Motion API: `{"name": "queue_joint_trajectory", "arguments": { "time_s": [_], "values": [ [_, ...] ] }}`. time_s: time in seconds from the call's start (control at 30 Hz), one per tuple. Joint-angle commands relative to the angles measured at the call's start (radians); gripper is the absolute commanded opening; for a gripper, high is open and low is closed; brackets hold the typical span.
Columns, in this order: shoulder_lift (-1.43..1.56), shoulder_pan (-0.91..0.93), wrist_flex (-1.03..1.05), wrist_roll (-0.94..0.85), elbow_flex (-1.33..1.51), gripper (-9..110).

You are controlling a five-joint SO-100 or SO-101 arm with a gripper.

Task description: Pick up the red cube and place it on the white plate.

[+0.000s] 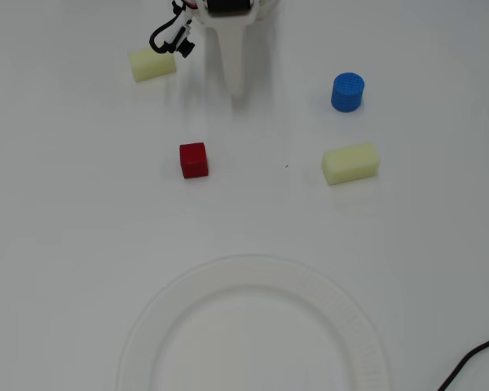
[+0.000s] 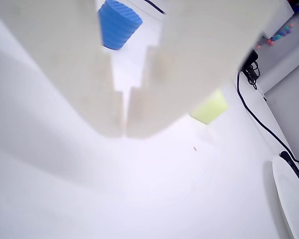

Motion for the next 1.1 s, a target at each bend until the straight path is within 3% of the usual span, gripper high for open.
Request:
{"name": "queue_joint_trajectory", "arguments": {
  "time_s": [0.0, 0.57, 0.77, 1.07],
  "values": [
    [0.008, -0.012, 0.0, 0.003, 0.011, 0],
    [0.008, -0.014, 0.0, 0.009, 0.009, 0],
    [-0.023, 0.009, -0.002, 0.026, -0.11, 0],
    [-0.765, 0.072, -0.012, -0.044, -0.687, 0]
  ]
}}
